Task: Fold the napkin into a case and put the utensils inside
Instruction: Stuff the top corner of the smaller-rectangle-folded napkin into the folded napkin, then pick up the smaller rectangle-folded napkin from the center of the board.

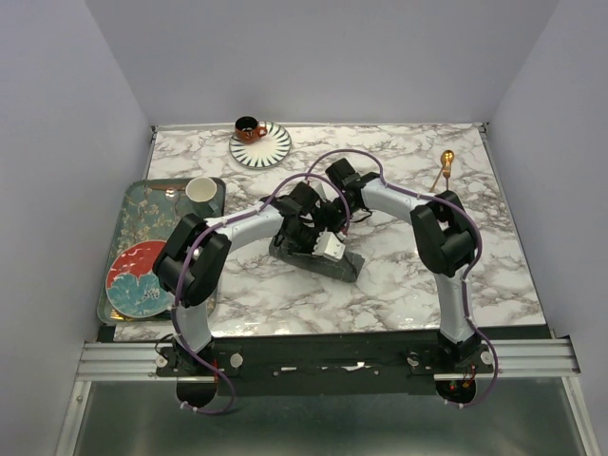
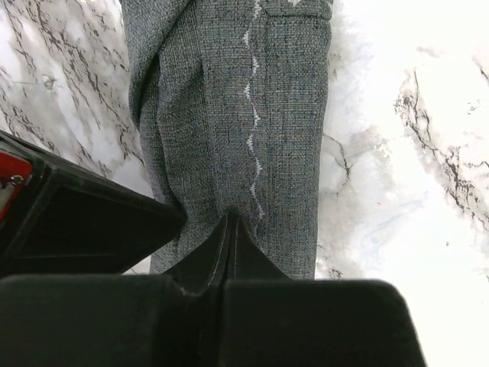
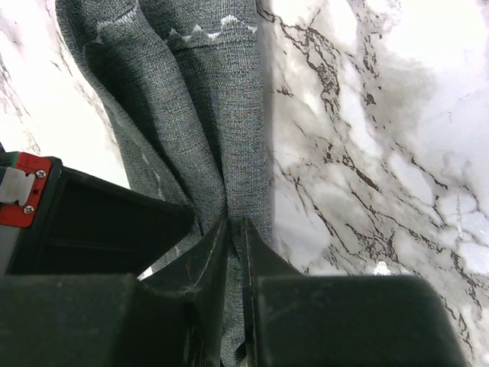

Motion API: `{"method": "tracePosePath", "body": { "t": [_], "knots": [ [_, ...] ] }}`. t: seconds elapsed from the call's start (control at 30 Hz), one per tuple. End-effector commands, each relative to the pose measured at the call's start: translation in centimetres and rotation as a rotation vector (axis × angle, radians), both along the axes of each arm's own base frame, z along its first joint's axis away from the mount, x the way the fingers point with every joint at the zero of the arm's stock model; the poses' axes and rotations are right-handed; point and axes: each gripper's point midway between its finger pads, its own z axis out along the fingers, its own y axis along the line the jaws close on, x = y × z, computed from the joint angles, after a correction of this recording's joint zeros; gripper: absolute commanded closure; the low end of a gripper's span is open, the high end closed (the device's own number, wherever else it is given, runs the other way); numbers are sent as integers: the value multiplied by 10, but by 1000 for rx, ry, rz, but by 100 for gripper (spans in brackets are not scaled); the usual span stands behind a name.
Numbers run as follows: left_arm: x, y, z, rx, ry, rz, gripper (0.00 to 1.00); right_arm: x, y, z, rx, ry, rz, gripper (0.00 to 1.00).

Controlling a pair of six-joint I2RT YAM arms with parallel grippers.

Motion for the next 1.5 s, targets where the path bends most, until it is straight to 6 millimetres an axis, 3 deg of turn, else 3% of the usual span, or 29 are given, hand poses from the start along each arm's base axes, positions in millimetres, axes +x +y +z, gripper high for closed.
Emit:
{"method": "tracePosePath", "body": {
  "t": [0.0, 0.47, 0.67, 0.77, 0.83, 0.93, 0.97, 1.03, 1.1, 1.23, 1.3, 1.47],
  "knots": [
    [-1, -4, 1, 15, 4, -1, 100, -8, 1, -1, 22, 47, 19, 82],
    [19, -22, 16, -50, -38, 90, 100, -18, 1, -1, 40, 67, 37, 89],
    [20, -15, 5, -1, -50, 92, 100, -16, -1, 0, 27, 58, 30, 88],
    [16, -10, 2, 18, -47, 85, 100, -4, -4, 10, 19, 23, 1, 80],
    [14, -9, 5, 9, -37, 91, 100, 8, -12, 17, 20, 14, -33, 70],
    [14, -18, 26, -55, -12, 135, 87, 22, -25, 26, 20, 18, -70, 55],
    [16, -21, 35, -83, -7, 150, 77, 21, -30, 28, 15, 32, -73, 53],
    [21, -26, 50, -129, 12, 206, 71, 26, -38, 33, 12, 24, -71, 47],
    [22, -30, 68, -180, 12, 225, 64, 20, -44, 36, 7, 40, -57, 40],
    [26, -26, 92, -247, 33, 290, 62, 6, -47, 37, 22, 66, -9, 30],
    [28, -15, 105, -286, 67, 350, 62, -1, -46, 37, 26, 94, 7, 22],
    [37, 17, 128, -357, 120, 515, 61, -11, -43, 26, -24, 57, 27, 19]
  ]
}}
